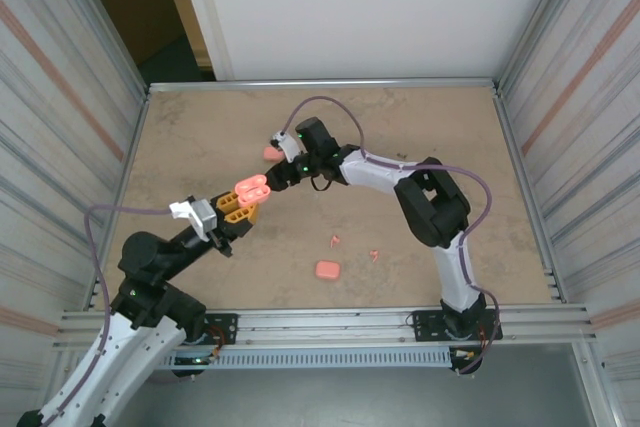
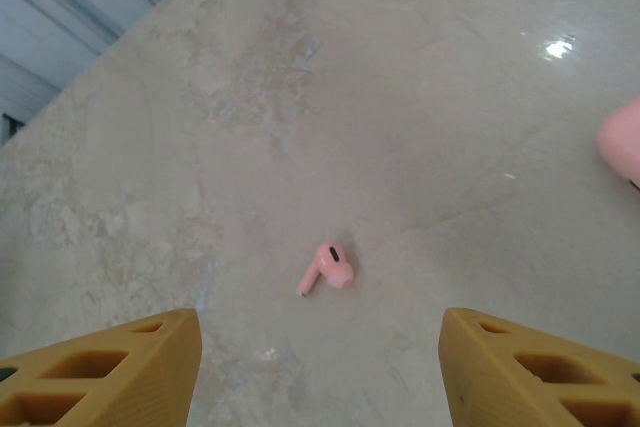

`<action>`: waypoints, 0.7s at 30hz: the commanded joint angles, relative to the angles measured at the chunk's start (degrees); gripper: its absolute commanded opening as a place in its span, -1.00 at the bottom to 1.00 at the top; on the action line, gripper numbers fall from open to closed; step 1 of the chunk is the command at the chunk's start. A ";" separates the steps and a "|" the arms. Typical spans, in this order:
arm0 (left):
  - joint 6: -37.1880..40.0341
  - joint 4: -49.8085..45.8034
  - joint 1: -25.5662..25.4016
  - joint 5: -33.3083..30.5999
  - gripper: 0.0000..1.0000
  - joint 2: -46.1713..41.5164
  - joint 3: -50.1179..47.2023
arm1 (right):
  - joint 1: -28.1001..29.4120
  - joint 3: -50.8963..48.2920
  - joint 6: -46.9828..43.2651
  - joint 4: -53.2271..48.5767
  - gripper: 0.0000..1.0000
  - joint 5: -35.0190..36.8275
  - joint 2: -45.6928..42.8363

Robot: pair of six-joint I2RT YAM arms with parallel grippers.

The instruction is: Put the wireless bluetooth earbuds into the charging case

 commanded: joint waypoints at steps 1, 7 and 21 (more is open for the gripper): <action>0.83 -0.12 -0.37 -0.66 -1.00 -0.38 -0.54 | 1.21 4.45 -3.73 -3.17 0.24 -1.85 3.23; 0.68 -0.03 -0.37 -0.48 -1.00 -0.34 -0.67 | 2.41 10.52 -4.76 -4.86 0.12 -2.71 9.16; 0.31 0.06 -0.32 -0.33 -1.00 -0.06 -1.02 | 4.24 23.60 -5.09 -9.98 -0.02 -4.32 19.54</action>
